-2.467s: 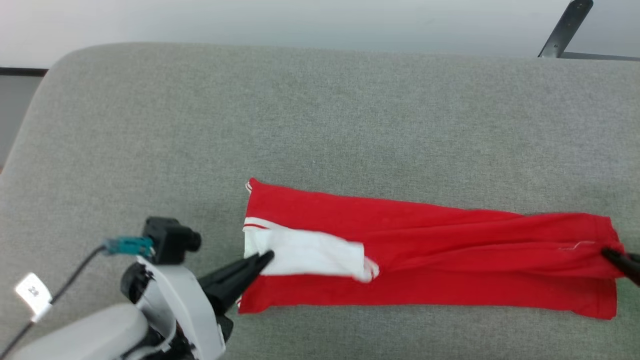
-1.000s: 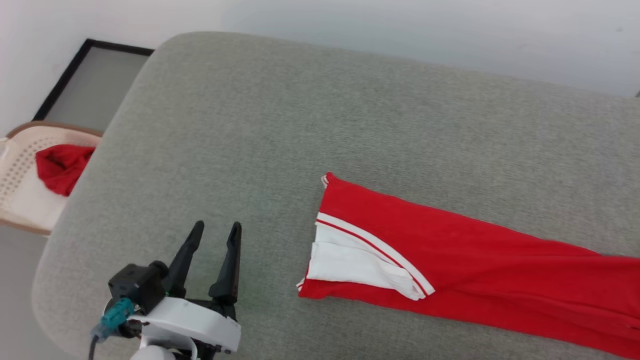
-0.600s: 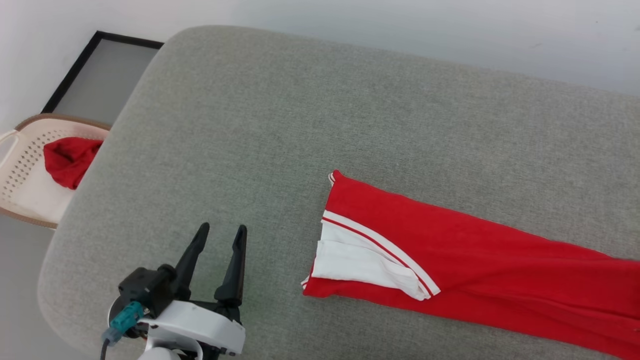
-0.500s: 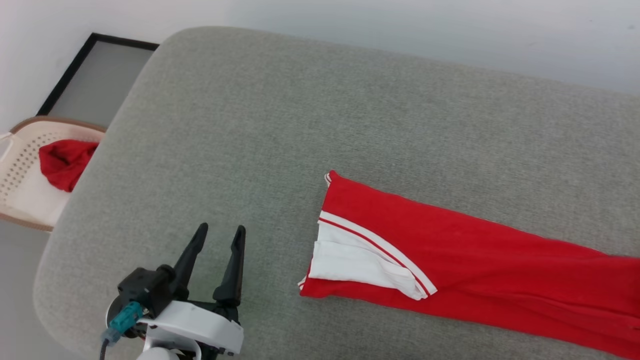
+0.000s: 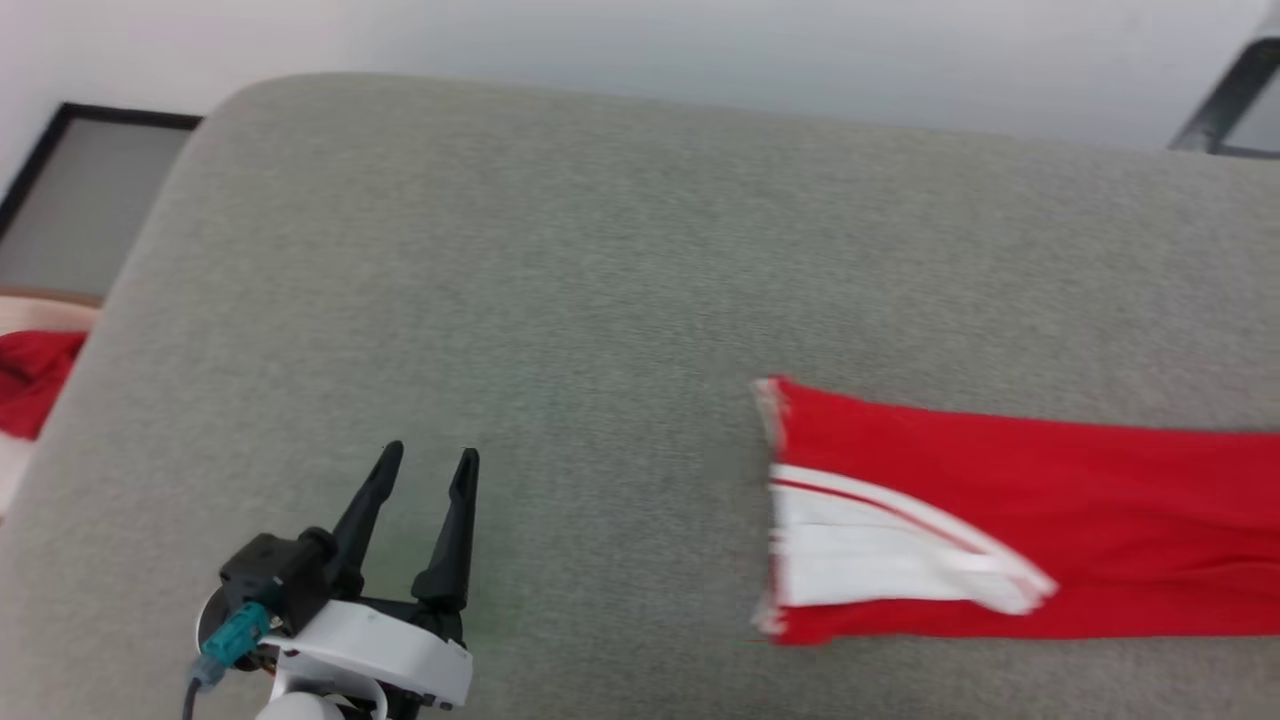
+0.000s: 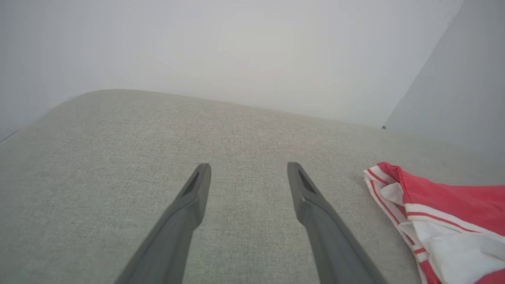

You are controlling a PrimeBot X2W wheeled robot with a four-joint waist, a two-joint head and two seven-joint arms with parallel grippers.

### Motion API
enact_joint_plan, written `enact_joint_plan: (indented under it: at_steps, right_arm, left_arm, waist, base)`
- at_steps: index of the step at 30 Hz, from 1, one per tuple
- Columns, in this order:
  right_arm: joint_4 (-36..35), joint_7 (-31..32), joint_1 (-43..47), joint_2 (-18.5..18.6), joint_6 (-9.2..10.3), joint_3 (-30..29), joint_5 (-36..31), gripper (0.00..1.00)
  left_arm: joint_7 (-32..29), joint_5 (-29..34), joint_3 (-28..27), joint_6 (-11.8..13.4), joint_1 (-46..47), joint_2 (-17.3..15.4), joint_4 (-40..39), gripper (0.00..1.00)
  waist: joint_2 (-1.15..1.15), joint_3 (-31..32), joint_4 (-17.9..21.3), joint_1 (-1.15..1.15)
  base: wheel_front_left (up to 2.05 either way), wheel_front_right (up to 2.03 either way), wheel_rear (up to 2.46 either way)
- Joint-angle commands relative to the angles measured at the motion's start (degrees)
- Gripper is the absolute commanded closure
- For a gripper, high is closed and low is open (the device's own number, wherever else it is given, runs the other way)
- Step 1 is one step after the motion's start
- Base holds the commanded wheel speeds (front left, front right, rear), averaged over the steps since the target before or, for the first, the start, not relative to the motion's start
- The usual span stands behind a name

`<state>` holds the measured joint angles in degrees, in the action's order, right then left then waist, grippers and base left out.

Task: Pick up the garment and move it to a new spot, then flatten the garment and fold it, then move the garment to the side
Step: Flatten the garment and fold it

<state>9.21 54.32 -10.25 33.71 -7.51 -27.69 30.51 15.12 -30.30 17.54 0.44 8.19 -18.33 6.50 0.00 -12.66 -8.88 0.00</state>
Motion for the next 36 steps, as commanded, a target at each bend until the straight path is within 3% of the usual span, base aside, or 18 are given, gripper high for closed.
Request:
enact_joint_plan:
  at_steps: [1, 8, 12, 16, 26, 36]
  right_arm:
    - [0.4, -1.0, -0.8, 1.4, 0.04, -1.3, -1.4, 1.00]
    - [5.4, -4.8, -3.5, 5.2, 0.04, -3.9, -4.3, 1.00]
    - [6.2, -4.6, -5.1, 3.0, 0.03, -1.3, 0.0, 1.00]
    - [2.2, -2.6, -4.1, 1.3, 0.03, 3.6, 5.4, 1.00]
    - [-17.4, 5.1, -3.3, -3.1, 0.02, 18.1, 16.7, 1.00]
    - [-19.7, 7.3, -6.5, -8.0, 0.02, 29.9, 16.2, 1.00]
  left_arm:
    - [0.0, 0.2, -0.2, -0.3, -0.3, -0.2, -0.1, 0.00]
    - [-0.4, 0.2, 0.1, -0.4, 0.9, -0.9, -0.3, 0.00]
    - [-0.7, -0.1, 0.3, -0.4, 0.8, -0.9, 0.0, 0.00]
    - [-0.7, -0.5, 0.5, -0.2, 0.2, -0.6, 0.5, 0.00]
    - [-0.5, -1.8, 0.4, -0.3, -1.1, 0.5, 1.2, 0.00]
    - [-0.1, -1.9, 0.5, -1.0, -0.4, 1.9, 2.6, 0.00]
  waist:
    - [0.00, -1.0, 2.2, 0.00]
    - [0.00, -1.9, 4.5, 0.00]
    - [0.00, -1.2, 5.2, 0.00]
    - [0.00, -0.1, 5.5, 0.00]
    - [0.00, 1.9, 4.2, 0.00]
    - [0.00, 1.6, 0.7, 0.00]
  base:
    - [0.00, 0.00, 0.00]
    - [0.00, 0.00, 0.00]
    - [0.00, 0.00, 0.00]
    - [0.00, 0.00, 0.00]
    - [0.00, 0.00, 0.00]
    - [0.00, 0.00, 0.00]
